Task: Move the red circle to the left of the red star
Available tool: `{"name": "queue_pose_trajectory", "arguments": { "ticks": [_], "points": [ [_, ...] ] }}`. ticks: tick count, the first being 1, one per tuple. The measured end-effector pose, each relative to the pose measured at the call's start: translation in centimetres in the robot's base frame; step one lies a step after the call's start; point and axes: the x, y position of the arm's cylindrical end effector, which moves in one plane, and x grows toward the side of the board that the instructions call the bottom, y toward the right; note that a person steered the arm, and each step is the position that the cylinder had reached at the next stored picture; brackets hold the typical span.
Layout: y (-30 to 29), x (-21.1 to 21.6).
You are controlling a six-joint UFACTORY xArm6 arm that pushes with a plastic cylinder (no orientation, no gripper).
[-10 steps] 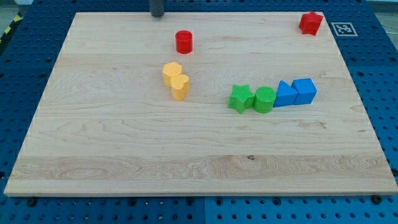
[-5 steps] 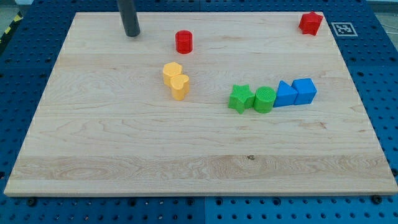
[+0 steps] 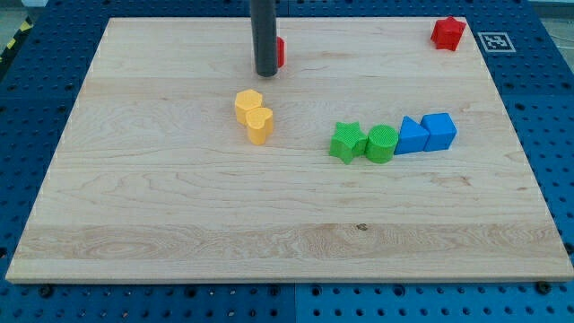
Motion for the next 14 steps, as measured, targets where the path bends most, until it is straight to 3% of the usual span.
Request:
{"name": "queue_pose_trajectory", "arguments": {
  "ticks": [2,5,7,14],
  "points": [
    [-2.4,0.0],
    [1.3,-5.2],
    [-1.0,-6.6],
    [16.4,-7.5]
  ]
}}
